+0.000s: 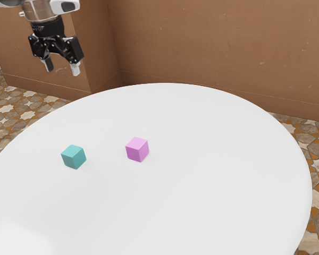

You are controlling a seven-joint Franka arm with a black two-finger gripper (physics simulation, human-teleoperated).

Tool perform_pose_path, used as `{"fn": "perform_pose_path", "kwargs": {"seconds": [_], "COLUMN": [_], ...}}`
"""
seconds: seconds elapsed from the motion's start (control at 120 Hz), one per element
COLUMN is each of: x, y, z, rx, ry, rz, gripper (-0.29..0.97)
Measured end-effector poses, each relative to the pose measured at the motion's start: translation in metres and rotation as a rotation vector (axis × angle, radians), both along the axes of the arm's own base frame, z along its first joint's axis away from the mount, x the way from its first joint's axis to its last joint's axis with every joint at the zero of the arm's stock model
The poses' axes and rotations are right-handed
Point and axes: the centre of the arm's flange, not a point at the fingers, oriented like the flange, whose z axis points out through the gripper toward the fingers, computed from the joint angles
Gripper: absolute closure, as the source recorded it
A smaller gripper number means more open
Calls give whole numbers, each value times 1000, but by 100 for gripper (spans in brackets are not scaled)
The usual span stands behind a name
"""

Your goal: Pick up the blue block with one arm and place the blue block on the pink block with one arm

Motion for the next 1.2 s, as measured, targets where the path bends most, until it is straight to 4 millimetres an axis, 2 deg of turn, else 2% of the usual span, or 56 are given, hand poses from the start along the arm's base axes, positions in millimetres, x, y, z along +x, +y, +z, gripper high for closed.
{"fn": "perform_pose_path", "kwargs": {"seconds": [0.175,0.2,0.25,0.308,0.358,0.783,0.867,0.883,0.933,0.992,1.067,1.108,1.2], "x": [0,0,0,-13,-23,-31,-53,-59,-77,-91,-94,-99,-107], "y": [-5,-5,-4,-6,-7,-18,-20,-20,-13,-13,-14,-16,-21], "z": [0,5,48,96,114,106,112,108,74,11,-58,-80,-115], "rx": [-2,-1,12,23,26,22,10,5,-4,17,46,57,76], "ry": [6,0,-67,-130,-139,-24,-25,-14,45,119,168,162,126], "rz": [-11,-10,-5,-3,-2,-16,-28,-31,-23,-4,11,11,2], "gripper": [0,0,0,0,0,0,0,0,0,0,0,0,0]}}
